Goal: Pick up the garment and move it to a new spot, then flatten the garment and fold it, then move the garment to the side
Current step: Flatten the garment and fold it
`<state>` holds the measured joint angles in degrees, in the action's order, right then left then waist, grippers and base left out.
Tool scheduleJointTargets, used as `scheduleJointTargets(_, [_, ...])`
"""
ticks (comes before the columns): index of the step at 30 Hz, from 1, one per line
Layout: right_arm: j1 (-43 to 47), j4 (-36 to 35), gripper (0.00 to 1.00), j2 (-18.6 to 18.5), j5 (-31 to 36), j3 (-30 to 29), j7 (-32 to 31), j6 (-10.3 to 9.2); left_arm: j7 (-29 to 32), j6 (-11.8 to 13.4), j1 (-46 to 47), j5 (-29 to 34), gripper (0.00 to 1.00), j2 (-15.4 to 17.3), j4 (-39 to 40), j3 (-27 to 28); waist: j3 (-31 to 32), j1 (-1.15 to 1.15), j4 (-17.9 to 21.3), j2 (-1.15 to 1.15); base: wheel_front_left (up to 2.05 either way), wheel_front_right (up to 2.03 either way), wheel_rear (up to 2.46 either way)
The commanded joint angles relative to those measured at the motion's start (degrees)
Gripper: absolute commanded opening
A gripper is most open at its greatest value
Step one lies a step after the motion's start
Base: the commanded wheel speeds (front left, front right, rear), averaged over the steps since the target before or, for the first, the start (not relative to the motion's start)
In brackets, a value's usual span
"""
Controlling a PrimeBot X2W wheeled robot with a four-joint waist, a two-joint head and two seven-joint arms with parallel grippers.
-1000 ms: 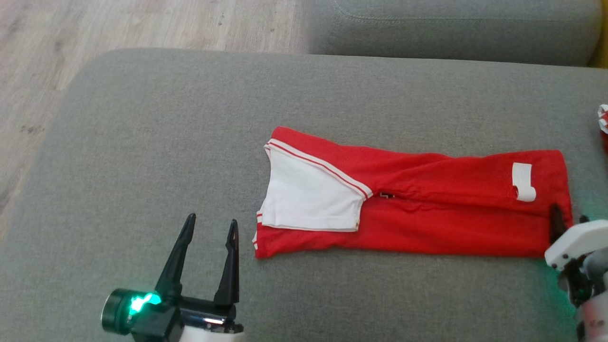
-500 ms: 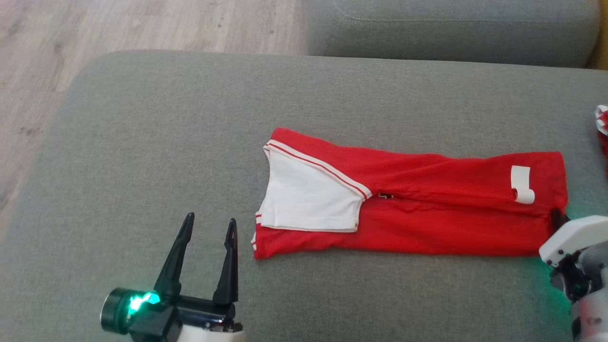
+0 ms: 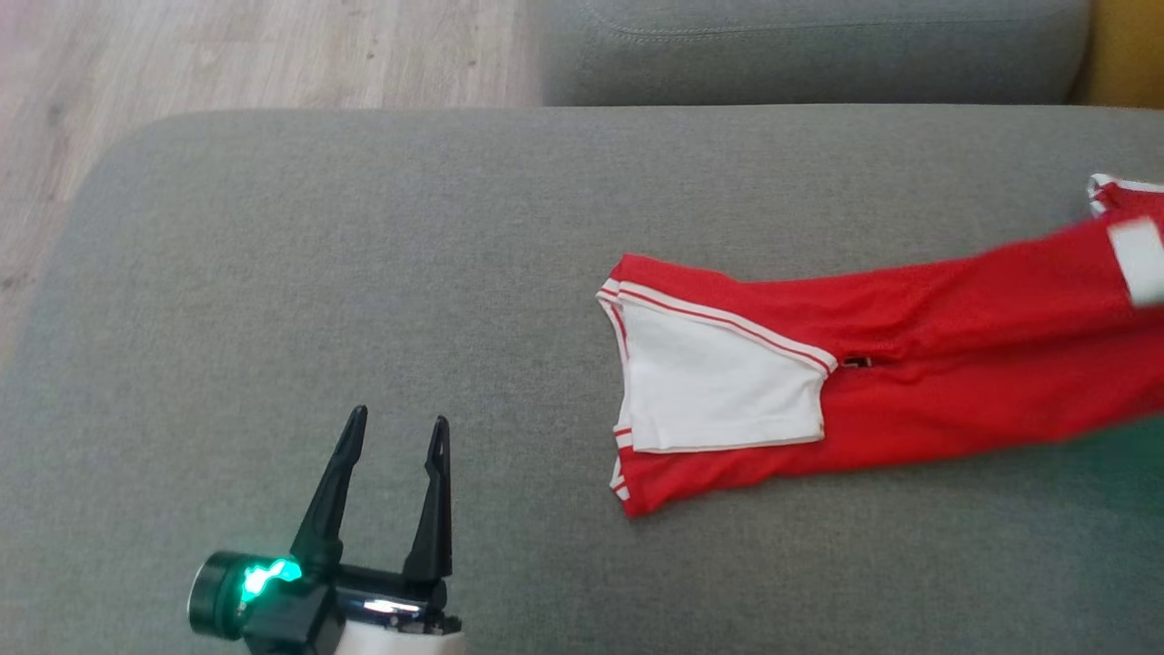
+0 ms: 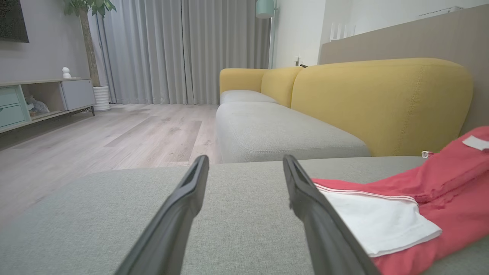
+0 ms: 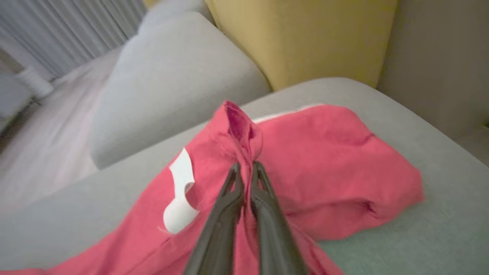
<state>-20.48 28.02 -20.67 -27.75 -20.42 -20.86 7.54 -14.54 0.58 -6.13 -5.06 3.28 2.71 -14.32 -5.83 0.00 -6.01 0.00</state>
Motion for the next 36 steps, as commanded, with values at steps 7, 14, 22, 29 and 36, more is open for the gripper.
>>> scheduleJointTargets(7, [2.01,-25.61,0.0,8.37,-10.35,6.03,-9.56,-0.05,-0.46,0.27,1.56,-0.79,1.0,-0.4,1.25,1.54,1.31,0.0,1.02,0.0,0.0,0.0,0.0])
scheduleJointTargets(14, [3.42,-33.74,0.0,16.49,-10.73,15.78,-12.52,-0.05,-0.46,-0.14,1.94,-0.87,1.0,-0.4,0.48,0.5,2.15,0.0,-0.33,0.0,0.0,0.0,0.0])
scheduleJointTargets(22, [3.89,-27.64,0.0,17.75,-12.43,27.88,-8.28,-0.05,-0.46,-0.73,1.73,-0.9,1.0,-0.4,-0.19,-0.31,2.34,0.0,-2.85,0.0,0.0,0.0,0.0])
scheduleJointTargets(29, [3.77,-17.41,0.28,17.78,-12.72,38.47,-2.68,-0.05,-0.46,-0.85,1.82,-1.2,1.0,-0.4,-0.73,-0.89,1.96,0.0,-5.3,0.0,0.0,0.0,0.0])
scheduleJointTargets(36, [3.64,-14.62,1.0,17.78,-10.83,42.94,6.87,-0.05,-0.46,-0.44,1.63,-1.42,1.0,-0.4,-0.84,-0.69,2.74,0.0,-5.99,0.0,0.0,0.0,0.0])
